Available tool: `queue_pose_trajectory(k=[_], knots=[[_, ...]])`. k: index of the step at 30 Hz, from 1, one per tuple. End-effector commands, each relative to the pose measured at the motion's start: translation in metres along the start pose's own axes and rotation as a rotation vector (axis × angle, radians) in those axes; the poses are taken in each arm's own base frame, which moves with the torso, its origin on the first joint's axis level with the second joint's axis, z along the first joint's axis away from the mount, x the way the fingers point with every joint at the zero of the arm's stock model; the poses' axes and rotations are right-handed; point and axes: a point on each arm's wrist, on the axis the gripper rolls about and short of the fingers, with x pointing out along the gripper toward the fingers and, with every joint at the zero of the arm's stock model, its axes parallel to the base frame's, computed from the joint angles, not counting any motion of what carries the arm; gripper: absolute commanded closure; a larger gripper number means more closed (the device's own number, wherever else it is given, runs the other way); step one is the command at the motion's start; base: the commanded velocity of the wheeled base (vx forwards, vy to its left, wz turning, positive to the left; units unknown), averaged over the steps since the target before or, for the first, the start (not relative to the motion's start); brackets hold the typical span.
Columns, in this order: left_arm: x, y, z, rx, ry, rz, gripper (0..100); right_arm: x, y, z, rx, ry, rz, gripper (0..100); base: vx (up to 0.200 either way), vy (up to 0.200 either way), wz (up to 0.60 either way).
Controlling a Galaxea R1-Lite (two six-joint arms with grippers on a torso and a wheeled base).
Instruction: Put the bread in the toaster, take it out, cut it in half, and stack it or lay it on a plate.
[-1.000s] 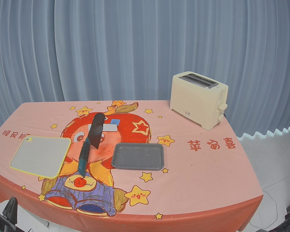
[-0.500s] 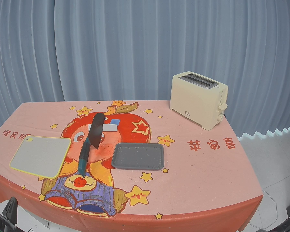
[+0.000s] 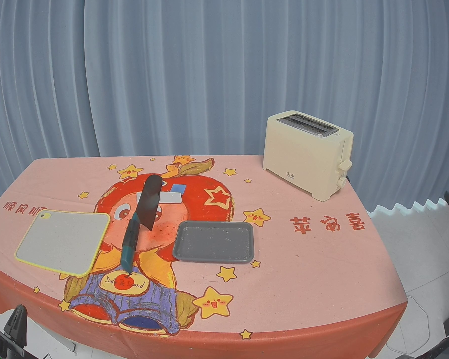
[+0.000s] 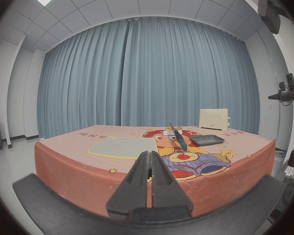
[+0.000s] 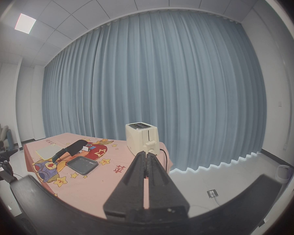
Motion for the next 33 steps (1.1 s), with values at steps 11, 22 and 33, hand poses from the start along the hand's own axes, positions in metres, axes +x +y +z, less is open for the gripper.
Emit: queue_pose_trajectory(k=[11,22,33], knots=[[0.001,0.0,-0.005,0.0,0.019,0.001,100,0.115,-0.005,-0.017,0.046,0.247,0.12,100,0.0,0.0,0.0],[0.001,0.0,-0.005,0.0,0.019,0.001,100,0.157,0.003,0.005,0.041,0.215,0.166,100,0.0,0.0,0.0],[0.001,0.0,-0.005,0.0,0.019,0.001,100,0.214,0.0,-0.029,0.092,0.336,0.182,100,0.0,0.0,0.0]])
